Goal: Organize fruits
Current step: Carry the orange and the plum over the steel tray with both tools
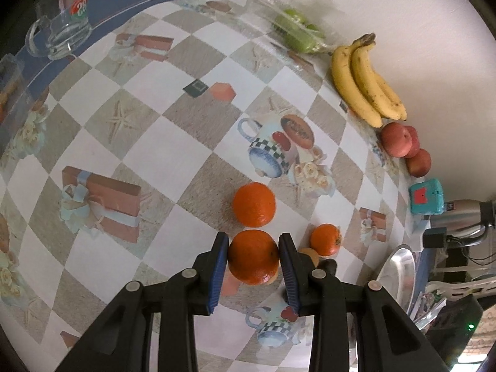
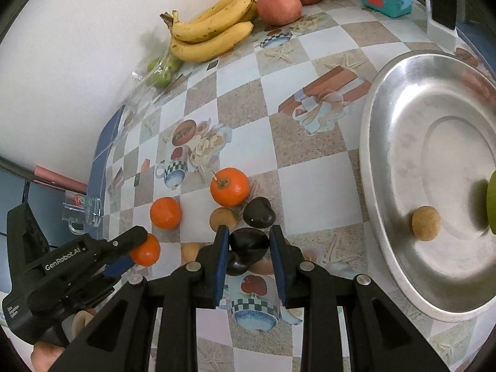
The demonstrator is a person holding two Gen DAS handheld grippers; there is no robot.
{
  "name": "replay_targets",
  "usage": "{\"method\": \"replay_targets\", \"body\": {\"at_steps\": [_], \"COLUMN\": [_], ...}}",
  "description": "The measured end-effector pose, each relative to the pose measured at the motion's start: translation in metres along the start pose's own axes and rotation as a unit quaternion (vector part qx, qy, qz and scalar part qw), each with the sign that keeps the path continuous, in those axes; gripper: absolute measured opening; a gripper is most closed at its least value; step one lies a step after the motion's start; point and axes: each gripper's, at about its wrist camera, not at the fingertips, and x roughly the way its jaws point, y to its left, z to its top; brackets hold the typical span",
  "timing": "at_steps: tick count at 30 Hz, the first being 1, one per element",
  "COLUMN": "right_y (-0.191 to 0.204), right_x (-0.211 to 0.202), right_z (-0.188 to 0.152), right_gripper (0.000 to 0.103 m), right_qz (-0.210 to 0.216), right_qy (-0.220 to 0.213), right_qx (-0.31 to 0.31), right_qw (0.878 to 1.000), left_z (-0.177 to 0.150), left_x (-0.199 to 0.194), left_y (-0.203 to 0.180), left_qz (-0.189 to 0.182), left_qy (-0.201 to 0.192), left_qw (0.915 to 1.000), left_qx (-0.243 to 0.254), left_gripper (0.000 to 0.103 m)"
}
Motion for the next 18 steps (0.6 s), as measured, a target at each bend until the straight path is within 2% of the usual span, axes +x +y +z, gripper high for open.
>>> {"method": "replay_targets", "body": {"at_steps": [10,18], "right_y": [-0.035,-0.074], "right_x": [-0.023,-0.047], "right_z": [0.01,0.016], "right_gripper": [0.028,0.028], "right_qz": [-0.003,-0.026], "right_qy": [-0.026,-0.06], "right_qx": [0.051,0.1], "right_qw": [0.998,0.993], "left_z": [-0.01,-0.022], "left_x": [0.003,0.005], "left_y": [-0.025,-0.049], "left_qz": [-0.014,-0.019], "left_qy": [0.005,0.006], "left_qw": [0.9994,0.9977], "left_qx": [0.03,0.064], "left_gripper": [0.035,0.035]}}
